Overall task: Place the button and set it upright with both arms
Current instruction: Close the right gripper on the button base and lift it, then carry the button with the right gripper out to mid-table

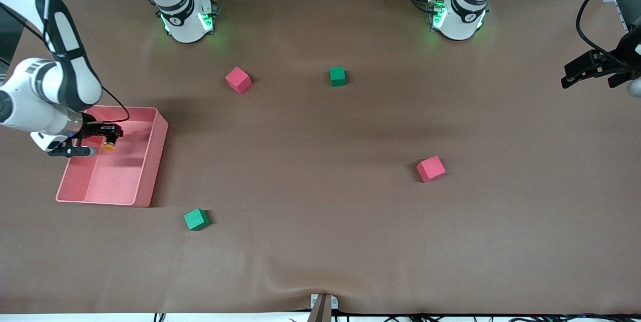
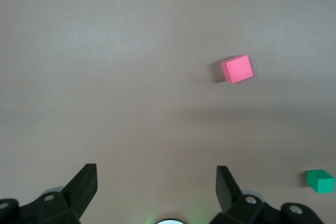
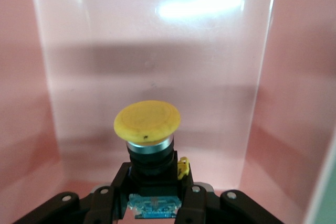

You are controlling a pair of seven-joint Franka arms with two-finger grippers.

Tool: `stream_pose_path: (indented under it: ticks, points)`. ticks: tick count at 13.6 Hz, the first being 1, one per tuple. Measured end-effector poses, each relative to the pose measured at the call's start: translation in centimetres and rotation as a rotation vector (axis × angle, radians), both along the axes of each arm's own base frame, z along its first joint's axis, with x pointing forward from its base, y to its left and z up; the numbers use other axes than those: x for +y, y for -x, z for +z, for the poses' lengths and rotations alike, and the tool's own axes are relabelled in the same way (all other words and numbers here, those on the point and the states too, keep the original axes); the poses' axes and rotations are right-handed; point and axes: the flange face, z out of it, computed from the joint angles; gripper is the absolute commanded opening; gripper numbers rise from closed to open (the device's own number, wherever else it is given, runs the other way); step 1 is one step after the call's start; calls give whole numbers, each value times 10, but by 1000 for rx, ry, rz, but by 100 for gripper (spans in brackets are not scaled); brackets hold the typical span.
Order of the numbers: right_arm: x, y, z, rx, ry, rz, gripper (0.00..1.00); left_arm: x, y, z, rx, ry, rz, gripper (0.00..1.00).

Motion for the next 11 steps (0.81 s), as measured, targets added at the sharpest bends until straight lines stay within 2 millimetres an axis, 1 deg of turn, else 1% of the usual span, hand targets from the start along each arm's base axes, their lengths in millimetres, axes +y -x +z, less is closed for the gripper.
stream_pose_path:
  ticks: [2,3,4,5,7,8,9,11]
  points:
    - [6,-20,37,38,-15,24,16,0,0,0,0,0,0,100]
    - [15,-31,57,49,-19,44,16,0,0,0,0,0,0,100]
    - [29,-43,75,55,-21,72,16,0,0,0,0,0,0,100]
    - [48,-53,91,56,-21,107,16,0,0,0,0,0,0,100]
    - [98,-71,114,47,-30,183,16,0,0,0,1,0,0,100]
    - [126,-79,119,36,-54,214,14,0,0,0,1,0,0,100]
    - [158,-86,121,26,-85,237,14,0,0,-1,1,0,0,100]
    - [225,-99,113,26,-124,252,14,0,0,-1,2,0,-1,100]
